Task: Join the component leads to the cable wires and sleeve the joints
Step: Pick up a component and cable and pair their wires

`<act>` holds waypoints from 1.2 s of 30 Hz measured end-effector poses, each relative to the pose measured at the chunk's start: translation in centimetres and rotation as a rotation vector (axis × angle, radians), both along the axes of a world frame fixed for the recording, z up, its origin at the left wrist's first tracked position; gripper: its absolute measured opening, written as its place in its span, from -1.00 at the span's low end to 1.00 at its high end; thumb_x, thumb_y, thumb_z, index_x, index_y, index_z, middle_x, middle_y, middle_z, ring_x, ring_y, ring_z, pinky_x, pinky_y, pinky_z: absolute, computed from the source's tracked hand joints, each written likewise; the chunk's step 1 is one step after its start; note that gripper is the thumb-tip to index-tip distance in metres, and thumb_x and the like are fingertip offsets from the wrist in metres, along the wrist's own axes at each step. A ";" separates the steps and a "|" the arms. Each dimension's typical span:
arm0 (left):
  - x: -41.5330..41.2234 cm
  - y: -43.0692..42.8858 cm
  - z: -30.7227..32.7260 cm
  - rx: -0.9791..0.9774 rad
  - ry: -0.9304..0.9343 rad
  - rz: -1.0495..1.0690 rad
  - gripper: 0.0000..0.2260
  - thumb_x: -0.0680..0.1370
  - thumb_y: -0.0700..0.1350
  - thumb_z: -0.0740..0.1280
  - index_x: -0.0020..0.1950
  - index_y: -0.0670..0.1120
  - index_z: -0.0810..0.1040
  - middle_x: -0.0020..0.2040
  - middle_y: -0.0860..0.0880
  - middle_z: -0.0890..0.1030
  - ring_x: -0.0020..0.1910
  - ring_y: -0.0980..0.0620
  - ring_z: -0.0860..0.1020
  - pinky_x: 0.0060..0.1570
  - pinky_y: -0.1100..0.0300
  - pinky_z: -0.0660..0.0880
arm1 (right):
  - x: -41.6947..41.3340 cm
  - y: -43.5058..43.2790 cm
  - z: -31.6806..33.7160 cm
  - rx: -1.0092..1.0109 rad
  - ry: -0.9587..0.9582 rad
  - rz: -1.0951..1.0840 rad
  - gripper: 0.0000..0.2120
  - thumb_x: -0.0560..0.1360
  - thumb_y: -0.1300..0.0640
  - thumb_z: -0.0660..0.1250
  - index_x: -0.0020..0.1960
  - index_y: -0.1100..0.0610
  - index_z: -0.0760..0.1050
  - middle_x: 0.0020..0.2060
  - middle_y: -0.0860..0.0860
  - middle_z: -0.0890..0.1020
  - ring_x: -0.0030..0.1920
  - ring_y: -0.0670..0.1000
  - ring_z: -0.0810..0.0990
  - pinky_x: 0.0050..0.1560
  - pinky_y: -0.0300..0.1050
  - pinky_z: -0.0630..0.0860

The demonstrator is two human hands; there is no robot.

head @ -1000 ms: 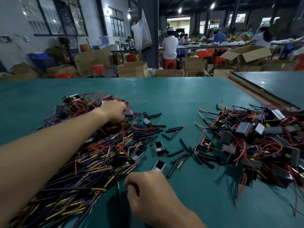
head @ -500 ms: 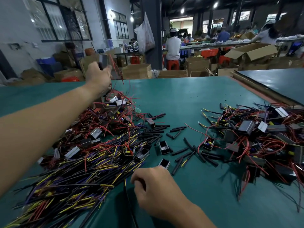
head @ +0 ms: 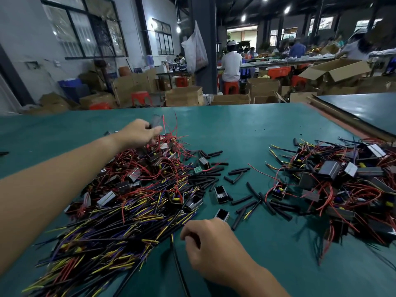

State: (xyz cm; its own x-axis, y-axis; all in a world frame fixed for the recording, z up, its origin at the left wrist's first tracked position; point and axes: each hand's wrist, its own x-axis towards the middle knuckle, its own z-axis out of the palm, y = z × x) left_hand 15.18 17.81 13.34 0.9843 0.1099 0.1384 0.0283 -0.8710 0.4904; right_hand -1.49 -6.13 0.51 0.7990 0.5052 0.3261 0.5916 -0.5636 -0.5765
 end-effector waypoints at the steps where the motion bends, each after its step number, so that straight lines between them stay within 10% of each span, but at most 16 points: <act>1: -0.2 0.2 -0.4 0.026 -0.001 -0.006 -0.49 0.60 0.16 0.22 -0.09 -0.31 0.57 -0.19 -0.21 0.64 -0.27 -0.14 0.58 -0.24 0.08 0.47 | -0.1 0.0 0.0 0.002 0.000 0.000 -0.81 0.50 0.10 0.18 -0.05 0.05 0.57 -0.42 -0.08 0.44 -0.38 -0.06 0.35 -0.26 -0.20 0.37; 9: 0.6 2.2 -1.0 0.072 -0.302 0.138 -0.62 0.46 -0.29 0.26 0.28 -0.13 0.43 -0.01 -0.07 0.64 0.01 -0.16 0.56 -0.05 0.07 0.43 | -0.2 0.1 0.0 0.002 0.006 0.008 -0.81 0.51 0.10 0.18 -0.04 0.04 0.57 -0.43 -0.08 0.44 -0.40 -0.05 0.35 -0.27 -0.23 0.30; 13: 0.7 3.8 -2.2 0.367 -0.386 0.160 -0.46 0.39 -0.21 0.39 0.36 -0.06 0.41 0.17 -0.13 0.61 0.14 -0.24 0.53 0.03 -0.02 0.48 | -0.2 0.0 -0.1 -0.007 0.001 0.005 -0.80 0.51 0.10 0.18 -0.02 0.04 0.58 -0.41 -0.07 0.44 -0.36 -0.04 0.34 -0.25 -0.20 0.31; 19: 0.6 4.6 -3.7 0.187 0.012 -0.049 -0.88 0.50 -0.05 0.42 0.02 0.07 0.63 -0.04 -0.07 0.66 -0.16 -0.02 0.57 -0.24 0.19 0.37 | -0.2 0.1 -0.2 -0.034 0.004 0.011 -0.80 0.51 0.09 0.18 0.00 0.03 0.57 -0.38 -0.06 0.49 -0.32 0.00 0.40 -0.18 -0.17 0.42; 23: 0.3 4.5 -3.8 0.242 0.086 -0.061 -0.74 0.41 0.09 0.51 0.02 0.04 0.62 -0.08 0.00 0.62 -0.12 -0.01 0.58 -0.19 0.16 0.43 | -0.1 0.1 -0.2 -0.041 0.005 0.013 -0.80 0.51 0.09 0.18 -0.02 0.04 0.58 -0.42 -0.08 0.44 -0.37 -0.05 0.35 -0.23 -0.19 0.39; 28: 0.6 4.1 -4.3 0.291 -0.119 0.051 -0.86 0.52 -0.03 0.40 -0.01 -0.07 0.55 -0.05 -0.12 0.61 -0.04 -0.16 0.57 -0.03 0.00 0.53 | -0.2 0.0 -0.2 -0.030 0.011 0.011 -0.80 0.51 0.09 0.18 -0.02 0.04 0.58 -0.43 -0.09 0.45 -0.38 -0.05 0.36 -0.27 -0.21 0.30; 31: 0.3 3.9 -3.7 0.450 -0.232 0.114 -0.57 0.43 -0.10 0.43 0.25 -0.05 0.40 0.10 -0.18 0.47 0.10 -0.22 0.47 0.07 -0.10 0.46 | -0.1 0.0 -0.4 -0.024 0.009 0.010 -0.80 0.51 0.10 0.18 -0.03 0.04 0.58 -0.43 -0.08 0.45 -0.38 -0.04 0.37 -0.27 -0.22 0.33; 33: -0.4 3.3 -3.8 0.639 -0.309 -0.026 -0.34 0.34 -0.13 0.47 0.39 -0.01 0.32 0.16 -0.19 0.42 0.14 -0.20 0.42 0.08 -0.12 0.42 | -0.1 0.1 -0.4 -0.024 0.007 0.019 -0.80 0.51 0.09 0.18 -0.03 0.04 0.58 -0.44 -0.08 0.46 -0.39 -0.04 0.38 -0.28 -0.21 0.33; 36: -1.5 1.1 -5.0 0.807 -0.331 -0.221 -0.51 0.40 -0.03 0.42 0.32 0.00 0.45 0.10 -0.12 0.49 0.08 -0.10 0.47 0.08 -0.04 0.44 | -0.3 0.2 -0.3 -0.038 0.012 0.028 -0.80 0.52 0.09 0.18 -0.03 0.03 0.58 -0.43 -0.09 0.46 -0.38 -0.03 0.38 -0.30 -0.19 0.35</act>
